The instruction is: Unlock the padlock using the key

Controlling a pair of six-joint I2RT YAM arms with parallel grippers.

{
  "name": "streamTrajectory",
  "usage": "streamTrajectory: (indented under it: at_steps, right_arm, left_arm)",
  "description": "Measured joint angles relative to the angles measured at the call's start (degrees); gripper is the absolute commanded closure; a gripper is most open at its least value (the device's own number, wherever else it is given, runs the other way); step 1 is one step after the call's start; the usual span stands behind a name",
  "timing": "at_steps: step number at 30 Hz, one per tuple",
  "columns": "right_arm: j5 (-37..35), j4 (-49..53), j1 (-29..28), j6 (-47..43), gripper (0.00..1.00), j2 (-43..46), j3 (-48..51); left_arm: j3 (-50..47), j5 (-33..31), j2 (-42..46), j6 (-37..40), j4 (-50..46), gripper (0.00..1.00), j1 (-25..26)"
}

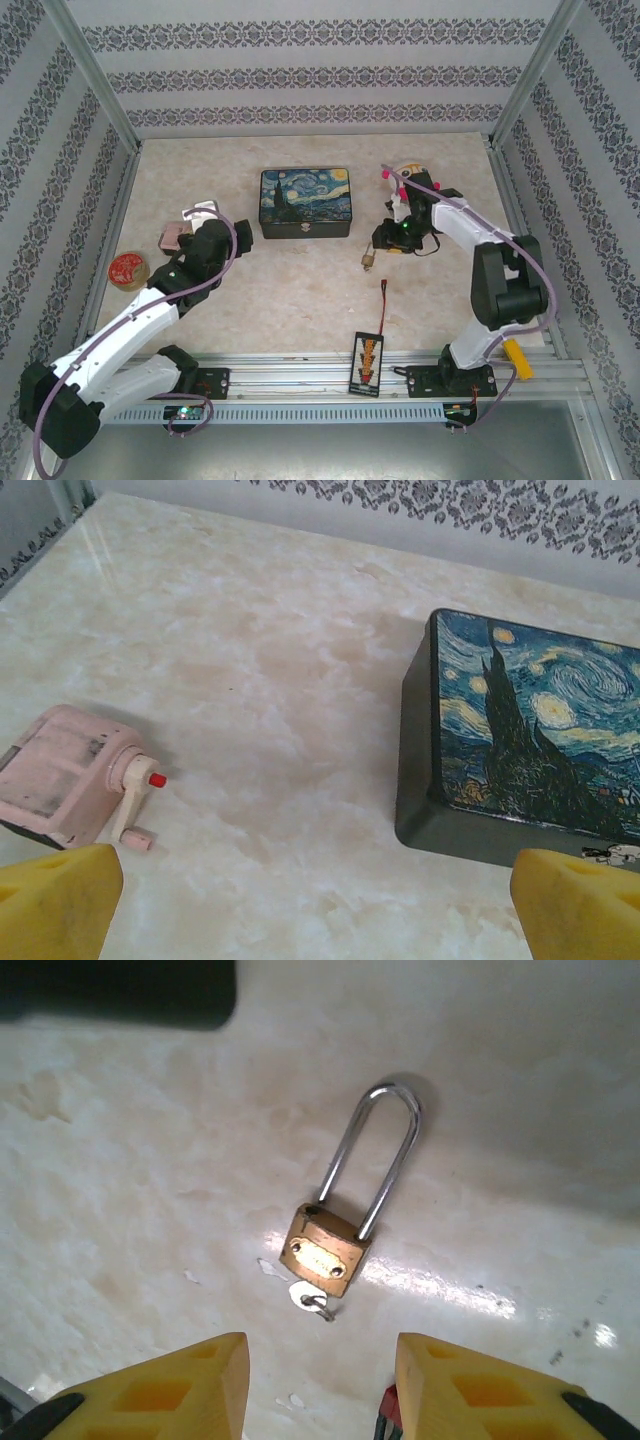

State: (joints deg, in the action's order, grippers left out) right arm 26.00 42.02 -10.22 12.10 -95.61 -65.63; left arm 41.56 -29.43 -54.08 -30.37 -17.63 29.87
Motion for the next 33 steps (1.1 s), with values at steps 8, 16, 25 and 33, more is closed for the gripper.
streamTrajectory:
  at_steps: [8, 16, 25, 33]
  right_arm:
    - [-5.1, -0.2, 0.0, 0.8, 0.55, 11.6, 1.2]
    - [-11.4, -3.7, 0.0, 2.4, 0.39, 25.0, 9.5]
    - [-22.0, -13.0, 0.4, 2.5, 0.02, 46.0, 20.9]
    - [-34.1, -22.7, 1.1, 1.1, 0.02, 61.1, 33.8]
  left_arm:
    - [-3.9, -4.8, 7.6, 0.1, -1.1, 0.01, -0.5]
    - [-9.2, -7.3, 14.4, 0.2, -2.6, 0.01, -1.2]
    - [-13.7, -7.4, 14.8, 2.9, -1.6, 0.01, -2.3]
    - [-17.5, -6.4, 12.1, 9.7, 6.4, 0.01, -4.9]
